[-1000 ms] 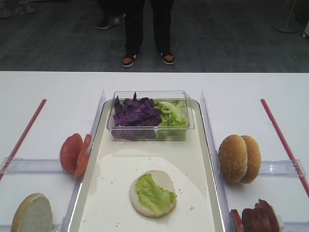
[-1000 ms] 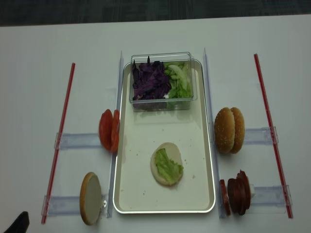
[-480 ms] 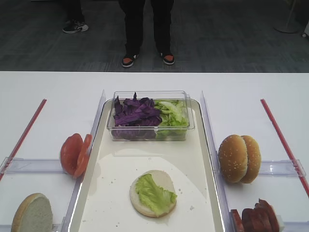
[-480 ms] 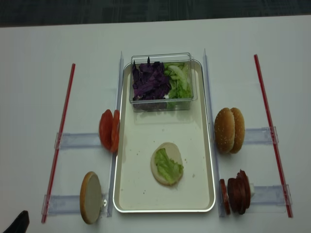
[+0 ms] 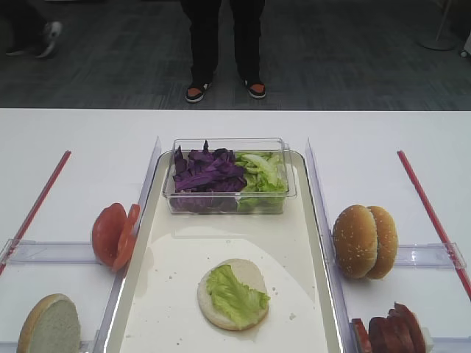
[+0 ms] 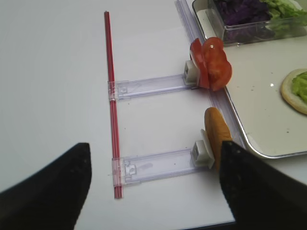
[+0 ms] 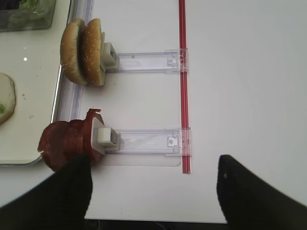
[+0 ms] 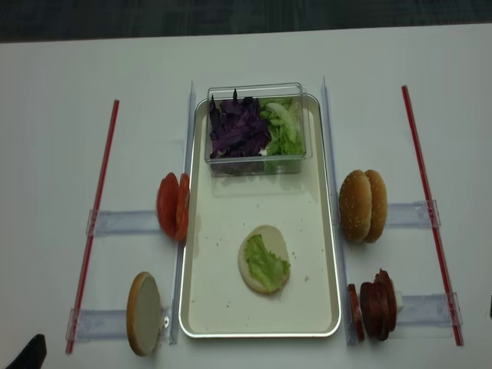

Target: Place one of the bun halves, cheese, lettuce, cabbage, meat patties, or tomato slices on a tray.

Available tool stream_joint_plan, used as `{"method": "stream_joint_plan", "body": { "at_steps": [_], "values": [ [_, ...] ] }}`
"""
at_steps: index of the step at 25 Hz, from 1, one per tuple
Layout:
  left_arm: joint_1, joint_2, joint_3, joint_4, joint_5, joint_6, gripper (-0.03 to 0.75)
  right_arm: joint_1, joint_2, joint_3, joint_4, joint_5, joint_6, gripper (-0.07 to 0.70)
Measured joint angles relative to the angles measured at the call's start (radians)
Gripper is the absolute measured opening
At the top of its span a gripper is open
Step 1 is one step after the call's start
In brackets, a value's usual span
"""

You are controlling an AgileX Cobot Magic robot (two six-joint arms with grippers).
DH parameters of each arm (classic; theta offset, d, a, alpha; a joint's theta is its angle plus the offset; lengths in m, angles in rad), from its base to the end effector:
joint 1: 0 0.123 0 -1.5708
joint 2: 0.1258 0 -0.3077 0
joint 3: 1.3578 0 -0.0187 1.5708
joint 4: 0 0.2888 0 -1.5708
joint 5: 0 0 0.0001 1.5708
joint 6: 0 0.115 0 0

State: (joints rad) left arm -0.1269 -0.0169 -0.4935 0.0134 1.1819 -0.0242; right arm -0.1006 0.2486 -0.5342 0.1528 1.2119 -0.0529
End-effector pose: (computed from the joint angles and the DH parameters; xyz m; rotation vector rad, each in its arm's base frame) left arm 0.0182 -0.0009 0.2709 0.1089 2.1531 -0.0712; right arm 0.0535 0.0111 0.2737 0.0558 2.3979 0.1256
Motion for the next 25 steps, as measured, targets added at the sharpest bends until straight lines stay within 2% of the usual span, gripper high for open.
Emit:
{"method": "stream_joint_plan", "body": {
  "at_steps": [3,11,25],
  "values": [
    [0.000,0.000,0.000,0.000,0.000,0.000,0.523,0.000,-0.043,0.007,0.000,-0.007,0.000,0.560],
    [0.000,0.000,0.000,0.000,0.000,0.000,0.523,0.000,-0.132,0.039,0.002,-0.076,-0.011,0.560],
    [0.000,0.000,0.000,0.000,0.000,0.000,0.523,0.000,-0.253,0.039,0.004,-0.093,-0.036,0.560]
  ]
}}
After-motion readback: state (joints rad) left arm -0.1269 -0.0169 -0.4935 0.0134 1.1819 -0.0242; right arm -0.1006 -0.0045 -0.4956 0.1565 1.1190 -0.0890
